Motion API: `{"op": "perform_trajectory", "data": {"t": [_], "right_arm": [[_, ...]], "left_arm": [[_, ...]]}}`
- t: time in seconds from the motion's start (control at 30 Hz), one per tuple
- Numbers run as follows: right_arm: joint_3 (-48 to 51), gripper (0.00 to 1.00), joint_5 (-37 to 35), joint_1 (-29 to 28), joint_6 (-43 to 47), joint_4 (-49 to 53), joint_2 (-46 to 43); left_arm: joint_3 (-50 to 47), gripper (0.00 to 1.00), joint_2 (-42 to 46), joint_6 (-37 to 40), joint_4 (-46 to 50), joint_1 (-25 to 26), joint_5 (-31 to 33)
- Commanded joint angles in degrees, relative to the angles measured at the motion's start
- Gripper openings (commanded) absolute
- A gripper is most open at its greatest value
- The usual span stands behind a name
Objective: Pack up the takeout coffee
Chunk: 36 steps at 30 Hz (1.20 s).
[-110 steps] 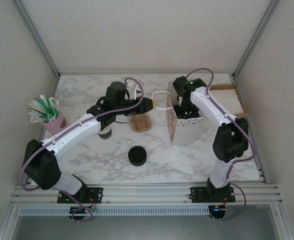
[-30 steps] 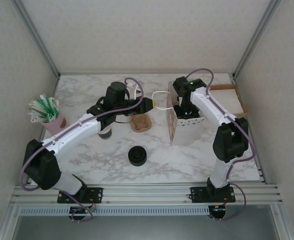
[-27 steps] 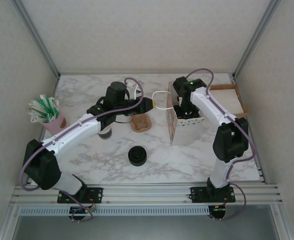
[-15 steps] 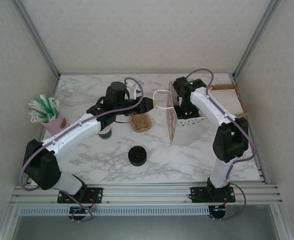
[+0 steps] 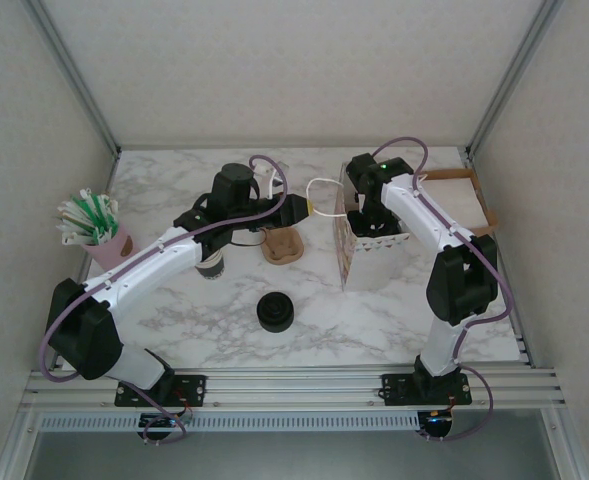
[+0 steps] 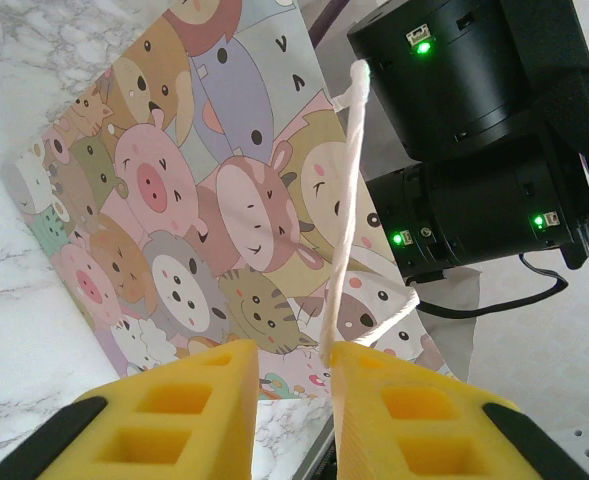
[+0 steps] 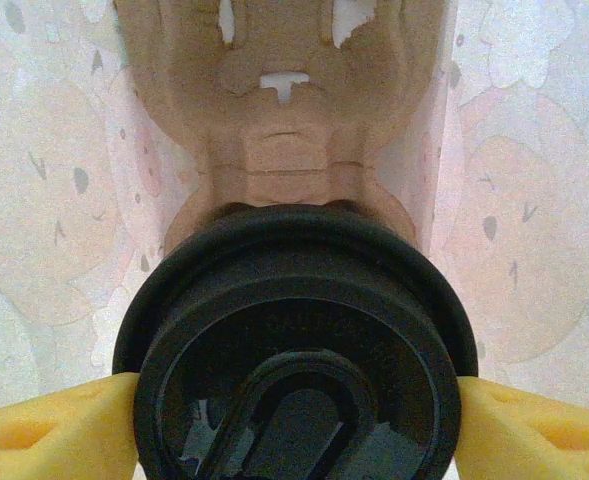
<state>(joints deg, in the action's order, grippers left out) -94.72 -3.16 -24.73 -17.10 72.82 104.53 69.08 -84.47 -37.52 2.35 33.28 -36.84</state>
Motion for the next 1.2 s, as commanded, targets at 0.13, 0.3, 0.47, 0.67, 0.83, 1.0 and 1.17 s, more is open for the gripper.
{"op": "perform_trajectory", "data": {"t": [0.13,0.3,0.47,0.67,0.83,1.0,1.17], "right_arm": [[-2.39,0.8,-0.19,0.19,0.48,2.35,-0.12],[-3.01,0.82,-0.44,0.2,0.38,2.86,-0.53],[-3.45,0.83,-0.59,0.15,0.3,3.29,-0.99],[-4.16,0.85,-0.62,0.14,0.07,3.89,-1.85],[-4.81,0.86,-0.89,0.2,-0.04,4.35,-2.74],[-5.7,0.87,-1.16,0.21,-0.29,4.87,-3.32],[-6.22,0.88,-1.24,0.15,-0.29,5.3,-3.79]], "left_arm": [[1.37,0.26,-0.61,-0.28,-1.41,-0.32,-0.07],[1.32,0.29,-0.46,-0.36,-1.51,-0.32,-0.03],[1.3,0.31,-0.52,-0.33,-1.55,-0.32,0.05],[1.23,0.32,-0.61,-0.45,-1.82,-0.32,-0.07],[1.15,0.33,-0.7,-0.71,-2.23,-0.32,-0.21],[1.06,0.34,-0.52,-0.74,-2.09,-0.36,-0.34],[1.0,0.35,-0.51,-0.8,-2.21,-0.23,-0.34]]}}
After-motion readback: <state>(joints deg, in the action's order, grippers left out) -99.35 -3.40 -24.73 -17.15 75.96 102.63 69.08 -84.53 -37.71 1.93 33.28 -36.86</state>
